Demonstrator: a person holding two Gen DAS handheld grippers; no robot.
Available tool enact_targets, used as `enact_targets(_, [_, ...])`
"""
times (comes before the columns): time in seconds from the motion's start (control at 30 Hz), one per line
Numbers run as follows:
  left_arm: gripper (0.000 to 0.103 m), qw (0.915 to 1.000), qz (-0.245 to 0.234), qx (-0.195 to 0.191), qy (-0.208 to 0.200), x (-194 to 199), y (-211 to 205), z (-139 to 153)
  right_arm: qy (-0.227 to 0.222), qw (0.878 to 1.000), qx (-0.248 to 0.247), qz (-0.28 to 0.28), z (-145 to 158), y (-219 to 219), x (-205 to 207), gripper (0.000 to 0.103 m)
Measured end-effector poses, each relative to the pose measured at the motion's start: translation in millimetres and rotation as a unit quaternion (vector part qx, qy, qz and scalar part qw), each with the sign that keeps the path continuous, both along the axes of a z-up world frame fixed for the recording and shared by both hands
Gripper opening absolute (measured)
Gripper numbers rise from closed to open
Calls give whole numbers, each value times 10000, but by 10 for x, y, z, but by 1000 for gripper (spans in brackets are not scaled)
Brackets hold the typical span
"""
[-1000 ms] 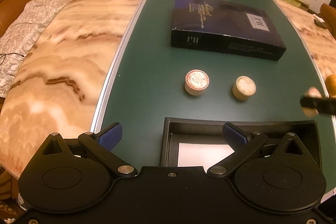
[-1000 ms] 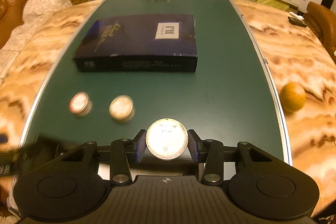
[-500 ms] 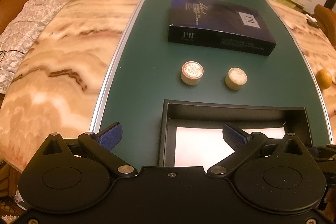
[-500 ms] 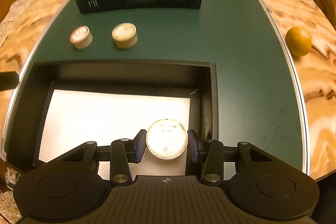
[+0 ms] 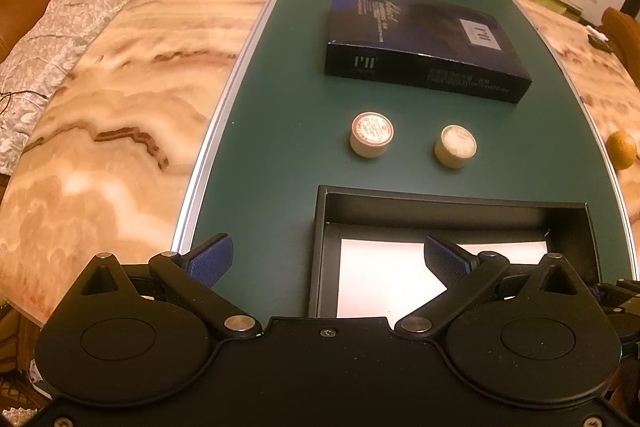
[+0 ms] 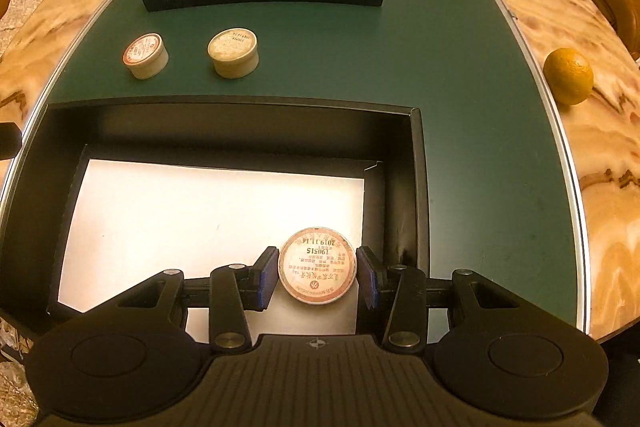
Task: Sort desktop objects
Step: 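Carry the jar into the black tray and open the right tool, then grasp the red-labelled jar with the left tool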
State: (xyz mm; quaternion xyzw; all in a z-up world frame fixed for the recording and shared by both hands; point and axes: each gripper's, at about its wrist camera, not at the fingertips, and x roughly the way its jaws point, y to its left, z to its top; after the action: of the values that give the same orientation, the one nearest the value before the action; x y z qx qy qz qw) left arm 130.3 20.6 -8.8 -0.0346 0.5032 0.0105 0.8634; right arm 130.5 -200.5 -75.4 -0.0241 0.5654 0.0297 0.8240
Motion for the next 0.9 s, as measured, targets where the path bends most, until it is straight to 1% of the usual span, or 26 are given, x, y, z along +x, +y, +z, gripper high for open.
enact_targets(0.2, [103,10000,1,14,19,13,-8,-11,-39,10000,62,-44,9,-16,-13,46])
enact_targets(0.3, [103,10000,2,21,29,19,-12,-17,-84,9999,128,-72,27,-38,-27,53])
enact_targets(0.53, [103,10000,-5,66,48,63,-33,-47,-297,9990,252,-205,143,-99,-91,54])
enact_targets(0.6, [103,9999,17,103,18,116,-39,-60,-429,9983,302,-244,205,-109,-137,68])
enact_targets(0.77, [103,9996,80,254,-32,364,-83,-122,-644,9947,705,-387,333,-170,-279,71])
enact_targets(0.83, [103,9994,97,322,-45,477,-116,-149,-687,9930,850,-437,367,-189,-324,75])
enact_targets(0.9, [103,9993,86,366,-65,585,-152,-186,-734,9916,955,-469,396,-192,-362,82])
